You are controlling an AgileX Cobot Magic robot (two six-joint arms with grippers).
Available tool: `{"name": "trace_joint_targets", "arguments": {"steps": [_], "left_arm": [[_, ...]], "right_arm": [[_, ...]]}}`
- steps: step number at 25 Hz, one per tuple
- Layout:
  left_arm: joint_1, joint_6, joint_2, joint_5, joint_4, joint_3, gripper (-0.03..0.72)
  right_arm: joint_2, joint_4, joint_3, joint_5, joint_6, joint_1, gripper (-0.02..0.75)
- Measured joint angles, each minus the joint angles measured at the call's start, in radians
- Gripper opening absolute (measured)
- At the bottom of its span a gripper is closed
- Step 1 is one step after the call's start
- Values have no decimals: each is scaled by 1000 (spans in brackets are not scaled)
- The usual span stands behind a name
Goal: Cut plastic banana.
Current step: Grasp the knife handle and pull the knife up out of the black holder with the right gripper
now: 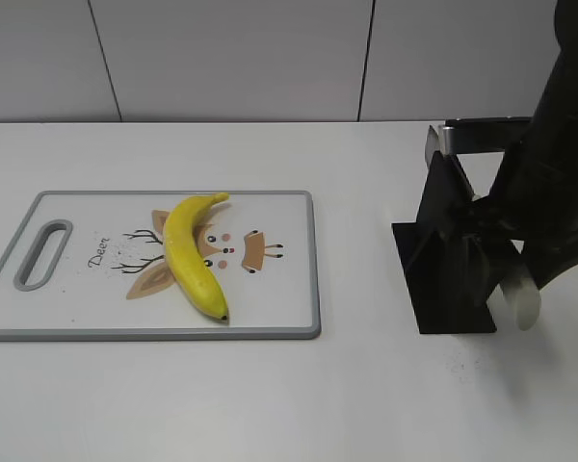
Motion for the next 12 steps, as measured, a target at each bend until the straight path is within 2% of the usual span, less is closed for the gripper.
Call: {"name": "trace_joint_targets", "arguments": {"steps": [3,12], "left_arm": [[0,0,0,0,0,0,585],[0,1,0,0,0,0,581]], "right_arm": [[1,-2,0,19,21,0,192],[-9,6,-27,64,43,0,189]]}}
